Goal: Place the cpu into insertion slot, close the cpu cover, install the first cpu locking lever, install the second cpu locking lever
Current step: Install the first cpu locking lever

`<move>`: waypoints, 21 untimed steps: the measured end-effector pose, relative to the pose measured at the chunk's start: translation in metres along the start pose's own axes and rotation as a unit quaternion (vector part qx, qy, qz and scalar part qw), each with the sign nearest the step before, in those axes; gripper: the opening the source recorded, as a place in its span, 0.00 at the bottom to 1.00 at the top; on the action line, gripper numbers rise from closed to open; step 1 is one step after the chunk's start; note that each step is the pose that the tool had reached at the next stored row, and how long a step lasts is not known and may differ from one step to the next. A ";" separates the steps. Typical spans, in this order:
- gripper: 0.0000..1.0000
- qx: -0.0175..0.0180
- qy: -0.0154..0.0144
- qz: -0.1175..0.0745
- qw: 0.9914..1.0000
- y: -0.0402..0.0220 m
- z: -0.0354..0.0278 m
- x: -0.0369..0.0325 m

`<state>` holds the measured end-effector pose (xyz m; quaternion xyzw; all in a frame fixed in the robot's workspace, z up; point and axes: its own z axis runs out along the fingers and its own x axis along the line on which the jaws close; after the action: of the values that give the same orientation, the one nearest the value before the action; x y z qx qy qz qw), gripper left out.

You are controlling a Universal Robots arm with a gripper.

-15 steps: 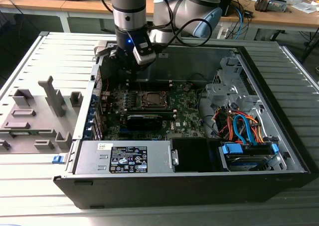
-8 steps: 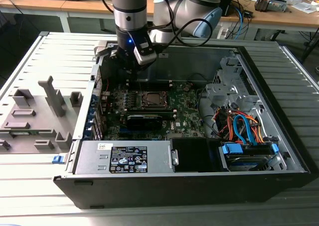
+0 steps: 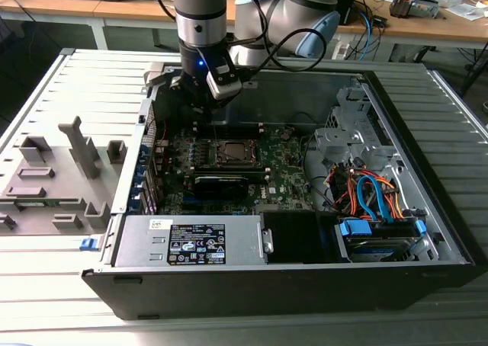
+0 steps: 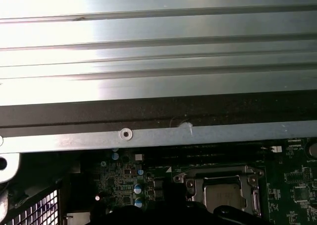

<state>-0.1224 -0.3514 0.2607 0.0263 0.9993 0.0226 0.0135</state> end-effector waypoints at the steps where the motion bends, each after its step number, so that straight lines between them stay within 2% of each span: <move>1: 0.11 0.000 0.000 0.000 1.000 0.0000 0.0000 -0.0005; 13: 0.11 0.000 0.000 0.000 1.000 0.0004 0.0003 -0.0067; 21: 0.11 0.000 0.000 0.000 1.000 0.0007 0.0006 -0.0137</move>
<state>-0.1087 -0.3514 0.2606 0.0261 0.9993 0.0226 0.0135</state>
